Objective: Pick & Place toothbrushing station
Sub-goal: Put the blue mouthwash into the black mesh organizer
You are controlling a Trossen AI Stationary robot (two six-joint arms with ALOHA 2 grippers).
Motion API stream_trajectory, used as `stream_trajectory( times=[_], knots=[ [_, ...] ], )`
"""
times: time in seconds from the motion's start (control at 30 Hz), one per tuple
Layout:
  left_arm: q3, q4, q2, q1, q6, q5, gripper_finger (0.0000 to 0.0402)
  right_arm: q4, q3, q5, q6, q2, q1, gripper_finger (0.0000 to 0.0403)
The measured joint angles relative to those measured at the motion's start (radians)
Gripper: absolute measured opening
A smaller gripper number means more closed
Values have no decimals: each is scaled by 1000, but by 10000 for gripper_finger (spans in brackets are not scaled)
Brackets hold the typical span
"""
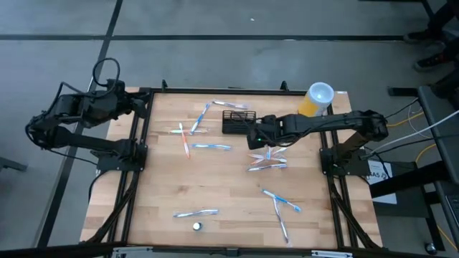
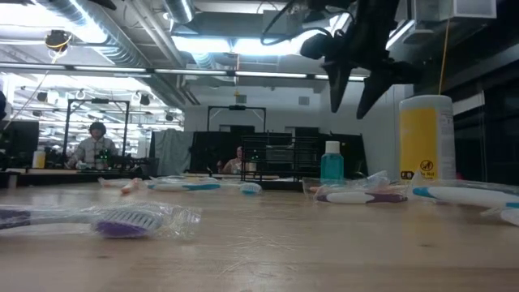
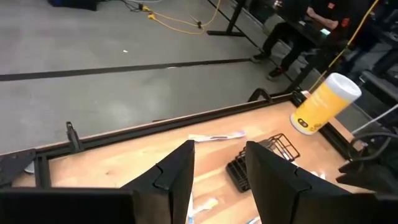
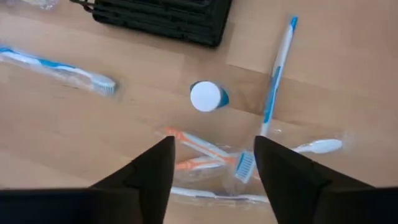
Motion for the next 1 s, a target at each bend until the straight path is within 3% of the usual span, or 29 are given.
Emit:
stream_trajectory(
  times=[0.23, 1.0],
  knots=[
    [0, 24, 3, 0, 18, -5, 139, 14, -1, -38, -1, 45, -28, 258],
    [0, 46, 3, 0, 19, 18, 139, 86, -1, -52, -1, 120, -78, 244]
  ],
)
